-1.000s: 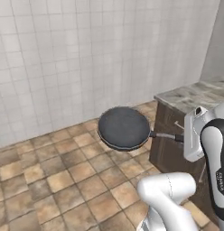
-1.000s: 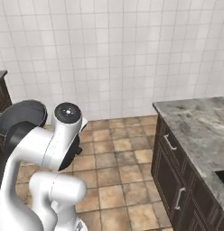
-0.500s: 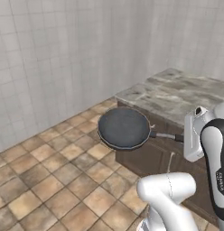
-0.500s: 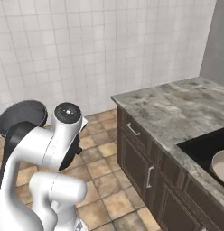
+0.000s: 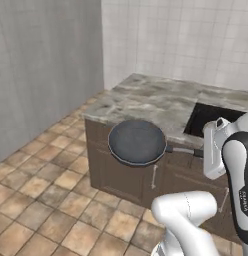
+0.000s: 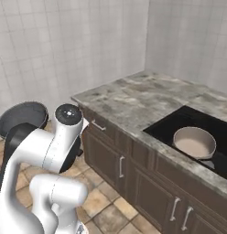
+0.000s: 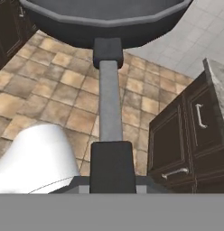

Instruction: Move the pot and pan from the stove into the sink.

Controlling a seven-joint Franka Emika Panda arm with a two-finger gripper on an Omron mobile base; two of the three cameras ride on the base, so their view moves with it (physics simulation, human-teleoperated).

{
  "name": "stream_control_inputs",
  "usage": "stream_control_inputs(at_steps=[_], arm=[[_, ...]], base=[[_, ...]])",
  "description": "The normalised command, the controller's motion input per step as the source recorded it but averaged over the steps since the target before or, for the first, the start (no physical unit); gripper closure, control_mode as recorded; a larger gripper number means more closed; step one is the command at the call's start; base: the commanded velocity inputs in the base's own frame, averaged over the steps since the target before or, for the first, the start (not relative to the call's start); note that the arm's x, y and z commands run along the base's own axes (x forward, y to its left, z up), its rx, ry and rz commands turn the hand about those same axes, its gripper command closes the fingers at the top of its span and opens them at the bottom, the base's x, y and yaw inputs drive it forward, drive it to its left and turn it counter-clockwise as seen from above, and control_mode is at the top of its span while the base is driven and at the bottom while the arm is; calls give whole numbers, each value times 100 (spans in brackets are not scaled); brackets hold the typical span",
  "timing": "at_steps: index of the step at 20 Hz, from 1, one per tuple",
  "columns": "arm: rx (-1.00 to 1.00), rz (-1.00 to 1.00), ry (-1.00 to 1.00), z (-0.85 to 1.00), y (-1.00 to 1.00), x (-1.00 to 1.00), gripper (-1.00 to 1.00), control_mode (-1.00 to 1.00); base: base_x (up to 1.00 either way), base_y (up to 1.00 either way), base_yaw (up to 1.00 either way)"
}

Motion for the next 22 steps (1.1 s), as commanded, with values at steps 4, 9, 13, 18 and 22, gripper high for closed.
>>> stream_control_inputs(at_steps=[4, 9, 13, 18, 22], arm=[[0, 0, 0, 0, 0, 0, 100, 100], [0, 0, 0, 0, 0, 0, 100, 100], [0, 0, 0, 0, 0, 0, 100, 100], [0, 0, 0, 0, 0, 0, 100, 100], [0, 0, 0, 0, 0, 0, 100, 100]], base=[[0, -9, -50], [0, -8, -50], [0, -8, -50], [0, -8, -50], [0, -15, -47]])
